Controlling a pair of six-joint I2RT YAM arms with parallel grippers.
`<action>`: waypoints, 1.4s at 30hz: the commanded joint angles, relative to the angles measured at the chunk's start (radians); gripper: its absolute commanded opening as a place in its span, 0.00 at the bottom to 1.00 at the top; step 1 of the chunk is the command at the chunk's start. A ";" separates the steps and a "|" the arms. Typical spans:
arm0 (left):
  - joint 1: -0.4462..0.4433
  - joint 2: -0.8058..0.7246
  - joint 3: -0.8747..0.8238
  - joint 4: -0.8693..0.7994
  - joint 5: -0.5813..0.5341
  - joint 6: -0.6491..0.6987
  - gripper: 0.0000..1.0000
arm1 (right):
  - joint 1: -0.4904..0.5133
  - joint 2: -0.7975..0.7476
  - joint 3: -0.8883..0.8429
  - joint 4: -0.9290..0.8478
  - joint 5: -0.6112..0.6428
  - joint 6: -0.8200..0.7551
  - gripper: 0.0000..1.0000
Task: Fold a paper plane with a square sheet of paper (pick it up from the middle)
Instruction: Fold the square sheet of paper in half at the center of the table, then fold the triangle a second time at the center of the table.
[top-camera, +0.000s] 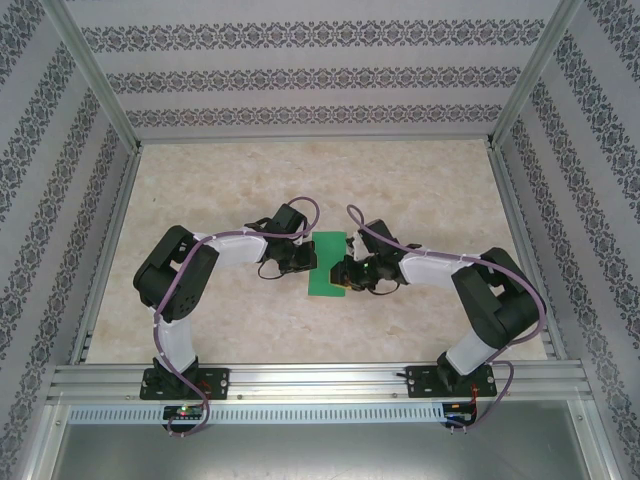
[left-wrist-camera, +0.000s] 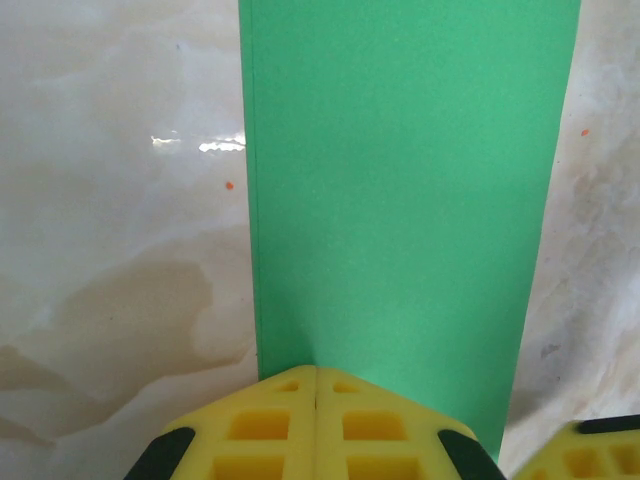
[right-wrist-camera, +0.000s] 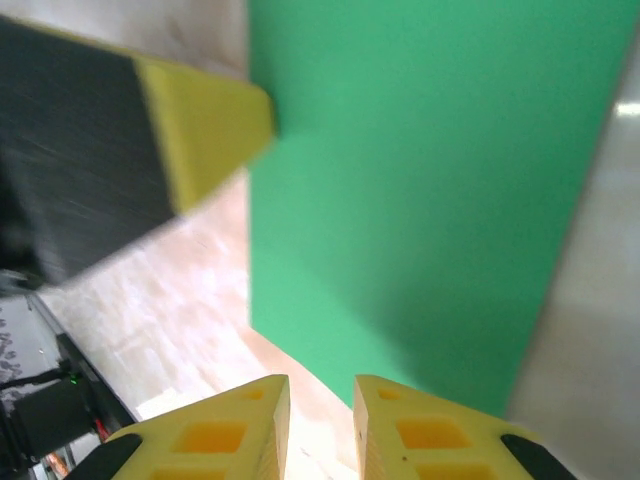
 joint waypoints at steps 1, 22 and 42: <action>-0.014 0.014 -0.002 -0.094 -0.042 0.017 0.00 | 0.017 0.029 -0.028 0.008 -0.011 -0.008 0.24; -0.009 -0.214 -0.034 -0.072 -0.120 -0.008 0.40 | -0.022 -0.119 0.122 -0.199 0.316 -0.021 0.36; -0.005 -0.208 -0.115 -0.058 -0.034 -0.038 0.46 | -0.008 0.072 0.168 -0.095 0.229 0.014 0.36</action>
